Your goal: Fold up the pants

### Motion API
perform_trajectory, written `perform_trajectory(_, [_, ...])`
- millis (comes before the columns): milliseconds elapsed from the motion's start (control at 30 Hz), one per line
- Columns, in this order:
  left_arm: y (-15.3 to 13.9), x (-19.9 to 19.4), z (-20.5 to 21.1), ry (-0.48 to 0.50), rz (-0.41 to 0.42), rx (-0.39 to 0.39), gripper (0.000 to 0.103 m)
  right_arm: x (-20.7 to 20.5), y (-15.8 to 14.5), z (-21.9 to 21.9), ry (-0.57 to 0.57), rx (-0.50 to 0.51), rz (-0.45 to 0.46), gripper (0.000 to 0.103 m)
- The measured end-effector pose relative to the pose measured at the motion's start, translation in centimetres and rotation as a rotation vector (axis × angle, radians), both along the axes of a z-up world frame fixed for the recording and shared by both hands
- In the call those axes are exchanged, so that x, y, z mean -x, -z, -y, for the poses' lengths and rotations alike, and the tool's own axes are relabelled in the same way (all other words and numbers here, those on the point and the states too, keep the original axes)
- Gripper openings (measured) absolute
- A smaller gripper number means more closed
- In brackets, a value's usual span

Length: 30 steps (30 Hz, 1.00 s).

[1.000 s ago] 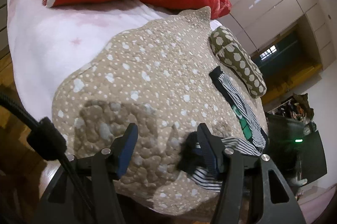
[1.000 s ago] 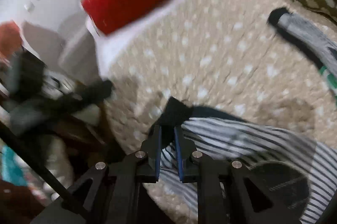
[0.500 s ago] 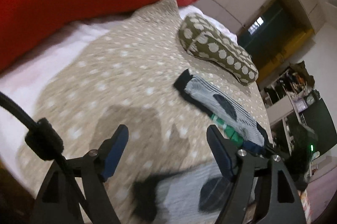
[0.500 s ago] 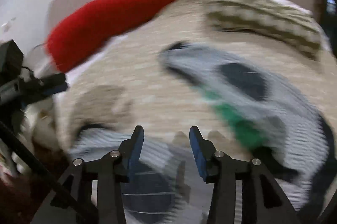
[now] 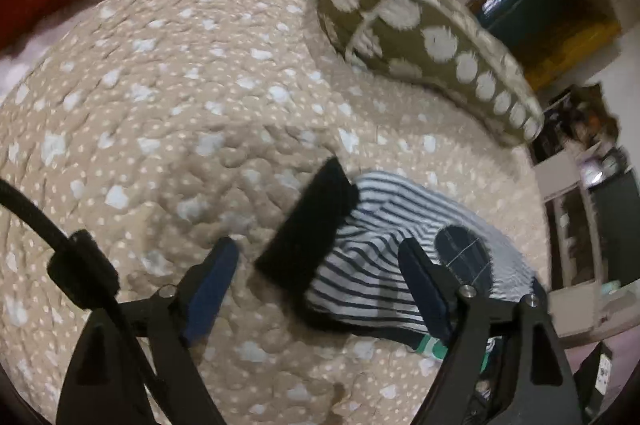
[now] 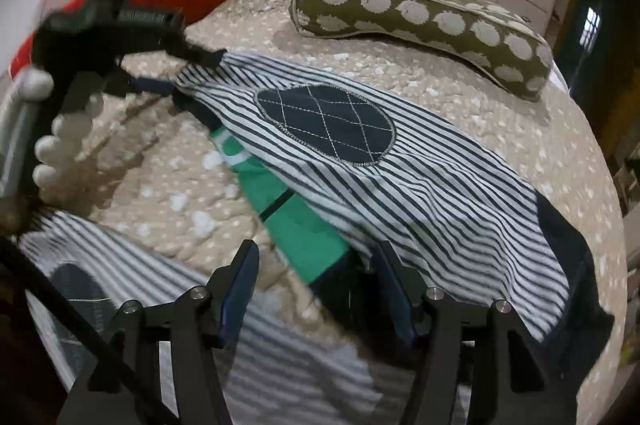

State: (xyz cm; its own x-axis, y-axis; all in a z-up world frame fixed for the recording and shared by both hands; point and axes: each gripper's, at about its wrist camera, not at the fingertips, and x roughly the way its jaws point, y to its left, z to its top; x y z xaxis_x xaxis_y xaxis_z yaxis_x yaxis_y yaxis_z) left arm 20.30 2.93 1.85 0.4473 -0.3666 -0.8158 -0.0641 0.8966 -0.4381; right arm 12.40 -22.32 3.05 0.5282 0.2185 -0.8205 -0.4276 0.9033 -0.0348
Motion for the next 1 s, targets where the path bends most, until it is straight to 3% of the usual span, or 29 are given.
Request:
perform_trajectory(33, [-0.1,0.0,0.5,0.017,-0.007,-0.011,0.019,-0.2,0.1,0.0,-0.001,-0.013,-0.004,0.048])
perform_trajectory(100, [0.2,0.2,1.2,0.053,-0.05,-0.006,0.015,-0.5,-0.2,0.1,0.025,-0.019,-0.004,0.017])
perform_trajectory(200, [-0.8,1.4,1.2,0.045,-0.037,-0.007,0.014,-0.6,-1.1,1.2,0.049,-0.082,-0.03,0.008])
perform_trajectory(267, [-1.6,2.8,0.4,0.033,-0.035,0.011,0.014,-0.2,-1.6,1.6,0.043,-0.122,-0.048,0.008])
perform_trajectory(367, [-2.5,5.1,-0.5,0.015,-0.019,-0.043,0.015,1.5,-2.3,1.4,0.004,-0.173,-0.077,0.009])
perform_trajectory(433, [-2.3,5.8,-1.2,-0.013,-0.04,-0.091,0.02,2.3,-1.9,0.5,-0.025,-0.189,-0.109,0.02])
perform_trajectory(500, [-1.2,6.2,-2.7,-0.028,-0.079,-0.054,0.025,2.8,-1.2,0.0,-0.048,-0.2,-0.156,0.047])
perform_trajectory(600, [-1.1,7.5,-5.5,-0.044,-0.094,0.05,0.026,4.1,-2.4,0.8,-0.072,-0.242,-0.159,0.049])
perform_trajectory(700, [-3.2,8.9,-6.3,-0.016,-0.006,-0.013,0.03,4.6,-4.5,3.4,-0.047,-0.273,-0.13,0.055])
perform_trajectory(833, [-5.6,8.1,-4.9,0.053,0.09,-0.051,0.053,2.2,-6.2,6.2,0.024,-0.204,-0.057,0.067])
perform_trajectory(933, [-6.0,5.7,-1.7,0.182,0.103,-0.051,0.059,-1.3,-6.1,6.7,0.033,-0.164,-0.068,0.073])
perform_trajectory(1000, [-6.0,4.0,0.7,0.246,0.125,-0.105,0.059,-3.3,-5.5,6.2,0.018,-0.113,-0.077,0.074])
